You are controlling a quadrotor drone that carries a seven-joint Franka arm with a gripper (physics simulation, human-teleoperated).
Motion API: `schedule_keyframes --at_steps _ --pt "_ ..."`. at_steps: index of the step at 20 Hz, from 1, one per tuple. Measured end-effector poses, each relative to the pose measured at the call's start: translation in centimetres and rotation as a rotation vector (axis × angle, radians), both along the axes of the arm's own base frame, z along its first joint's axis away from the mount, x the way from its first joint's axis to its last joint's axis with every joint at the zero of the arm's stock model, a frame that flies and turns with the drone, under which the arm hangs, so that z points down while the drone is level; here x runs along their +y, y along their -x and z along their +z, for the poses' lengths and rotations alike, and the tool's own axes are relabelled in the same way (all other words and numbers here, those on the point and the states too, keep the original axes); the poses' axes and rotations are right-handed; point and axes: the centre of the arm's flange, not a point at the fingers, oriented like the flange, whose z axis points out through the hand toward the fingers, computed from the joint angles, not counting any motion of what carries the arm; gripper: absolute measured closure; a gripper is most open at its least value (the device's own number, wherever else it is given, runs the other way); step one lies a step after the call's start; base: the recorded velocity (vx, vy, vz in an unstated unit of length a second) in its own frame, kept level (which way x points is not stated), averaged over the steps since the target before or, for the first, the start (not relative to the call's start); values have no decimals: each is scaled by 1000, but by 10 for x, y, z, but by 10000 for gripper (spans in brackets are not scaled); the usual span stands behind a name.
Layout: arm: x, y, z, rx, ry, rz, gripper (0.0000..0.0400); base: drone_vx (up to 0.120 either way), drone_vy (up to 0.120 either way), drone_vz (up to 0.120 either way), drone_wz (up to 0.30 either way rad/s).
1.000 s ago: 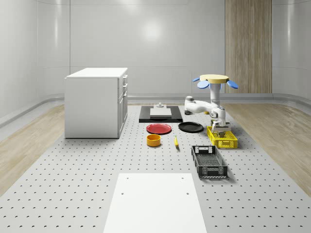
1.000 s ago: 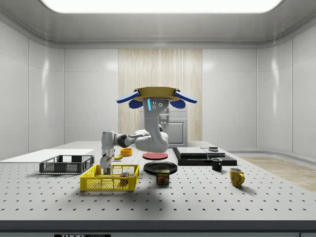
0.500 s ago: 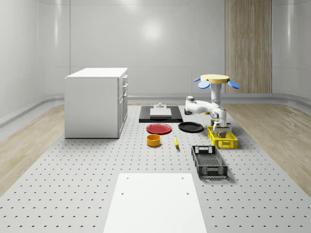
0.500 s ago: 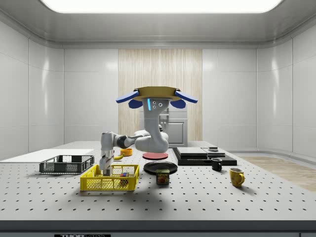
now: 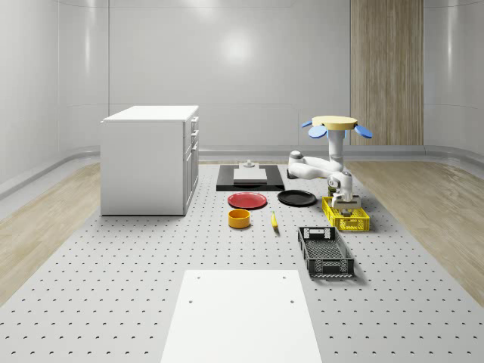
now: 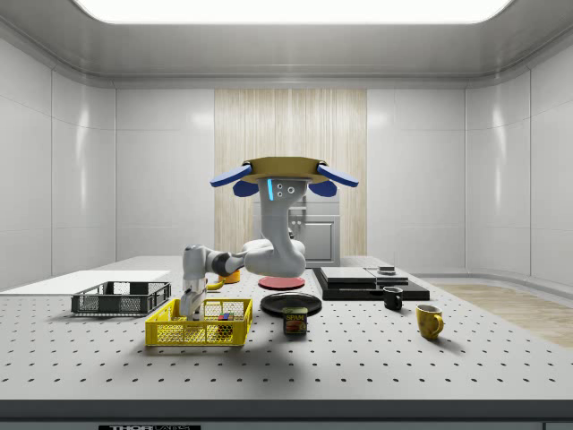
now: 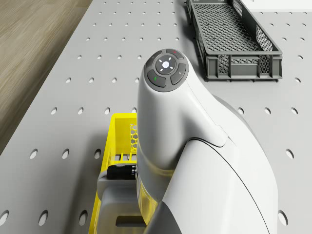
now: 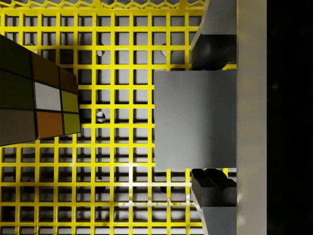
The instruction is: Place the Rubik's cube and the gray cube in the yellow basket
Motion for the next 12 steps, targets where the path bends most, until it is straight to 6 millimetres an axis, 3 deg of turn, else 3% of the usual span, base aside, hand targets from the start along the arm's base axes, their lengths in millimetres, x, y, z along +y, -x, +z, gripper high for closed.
schedule_keyframes --at_steps 5,12 --pt "0 0 -13 0 0 0 22 0 0 0 0" --pt "0 0 -38 0 0 0 4 0 0 0 0"
